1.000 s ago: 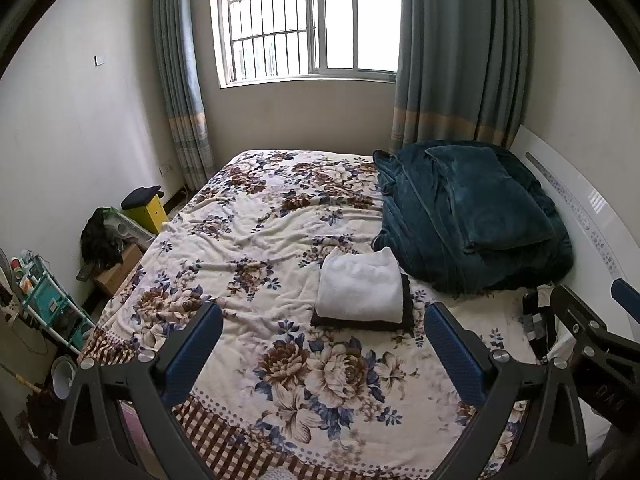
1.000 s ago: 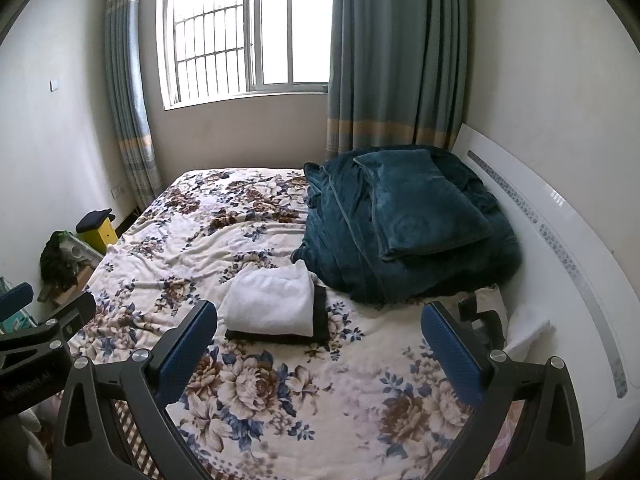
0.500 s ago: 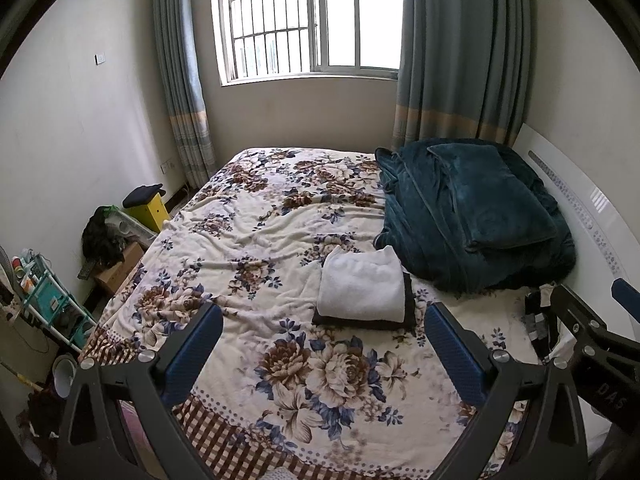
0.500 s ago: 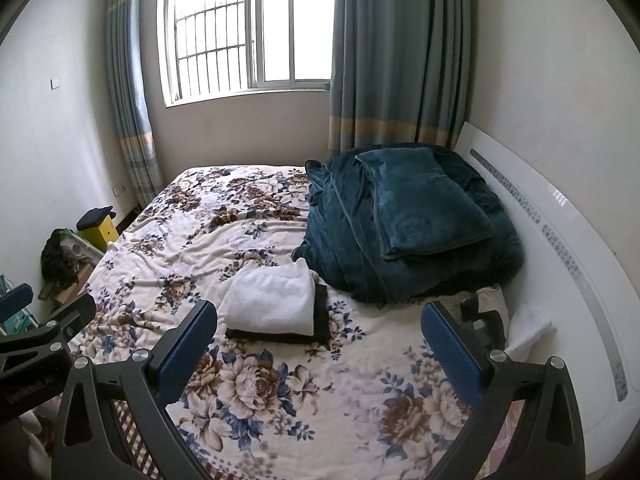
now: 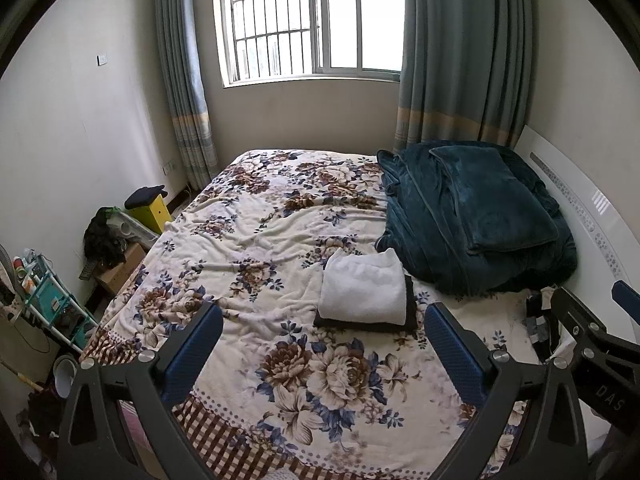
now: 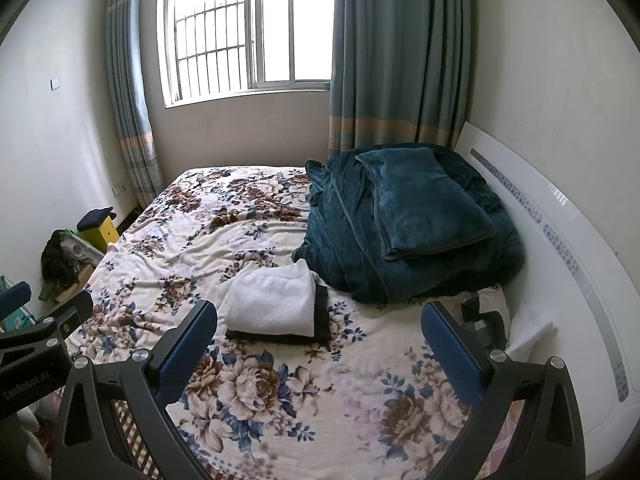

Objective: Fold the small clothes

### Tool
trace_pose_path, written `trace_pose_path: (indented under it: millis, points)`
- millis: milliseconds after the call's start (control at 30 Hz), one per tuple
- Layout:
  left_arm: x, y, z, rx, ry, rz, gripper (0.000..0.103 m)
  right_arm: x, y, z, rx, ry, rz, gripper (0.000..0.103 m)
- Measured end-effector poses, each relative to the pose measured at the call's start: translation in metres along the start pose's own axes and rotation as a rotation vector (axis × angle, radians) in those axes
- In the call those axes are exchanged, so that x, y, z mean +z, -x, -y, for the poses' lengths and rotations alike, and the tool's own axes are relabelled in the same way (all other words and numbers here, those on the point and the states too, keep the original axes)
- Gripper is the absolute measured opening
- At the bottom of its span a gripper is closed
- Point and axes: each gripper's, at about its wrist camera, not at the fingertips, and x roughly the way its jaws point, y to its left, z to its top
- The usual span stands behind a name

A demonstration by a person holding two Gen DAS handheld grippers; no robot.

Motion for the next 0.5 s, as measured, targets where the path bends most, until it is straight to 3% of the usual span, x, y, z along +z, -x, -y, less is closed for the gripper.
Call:
trace_pose_path:
  millis: [500]
  points:
    - [0.0043, -0.0001, -0.0018, 0.009, 0.009, 0.007, 0.103, 0.0004, -0.0001, -0.0001, 0.002, 0.001, 0.001, 0.103]
